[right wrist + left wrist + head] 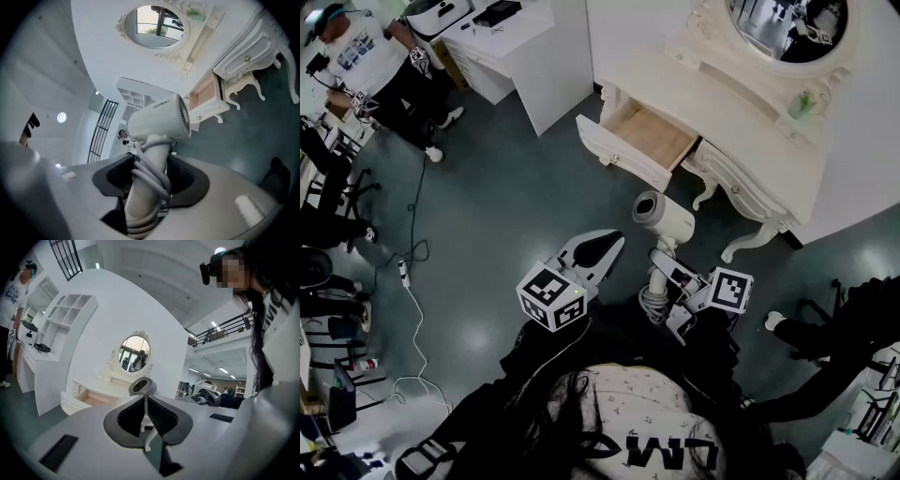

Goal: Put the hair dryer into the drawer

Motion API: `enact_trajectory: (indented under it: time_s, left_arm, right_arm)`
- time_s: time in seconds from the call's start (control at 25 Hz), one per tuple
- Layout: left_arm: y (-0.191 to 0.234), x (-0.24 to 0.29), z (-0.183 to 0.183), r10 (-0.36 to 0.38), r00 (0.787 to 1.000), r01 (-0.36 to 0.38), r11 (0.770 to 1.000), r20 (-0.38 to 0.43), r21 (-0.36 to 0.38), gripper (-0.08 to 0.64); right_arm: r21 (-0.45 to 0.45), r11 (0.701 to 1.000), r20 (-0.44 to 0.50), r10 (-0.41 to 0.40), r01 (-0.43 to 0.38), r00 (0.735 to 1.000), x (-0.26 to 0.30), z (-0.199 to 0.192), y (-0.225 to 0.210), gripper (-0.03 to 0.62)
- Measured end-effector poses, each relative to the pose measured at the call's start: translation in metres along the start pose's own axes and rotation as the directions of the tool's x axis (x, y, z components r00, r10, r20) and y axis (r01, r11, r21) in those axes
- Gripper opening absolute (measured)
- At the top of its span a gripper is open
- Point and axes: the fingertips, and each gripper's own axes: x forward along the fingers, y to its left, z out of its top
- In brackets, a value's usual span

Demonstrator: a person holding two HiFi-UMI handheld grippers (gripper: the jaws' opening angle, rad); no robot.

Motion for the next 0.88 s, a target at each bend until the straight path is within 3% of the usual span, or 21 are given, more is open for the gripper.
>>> enact_trajectory:
  time_s: [0.88]
  left_arm:
    - [0.0014,-0.0022,-0.0093,-0.027,0.999,0.027,1.000,-0.025,-0.004,0.002]
  right_arm:
    - [0.008,0.999,0.032,-0.032,0.032,0.999,-0.0043,0.0008,-0.0048,0.233]
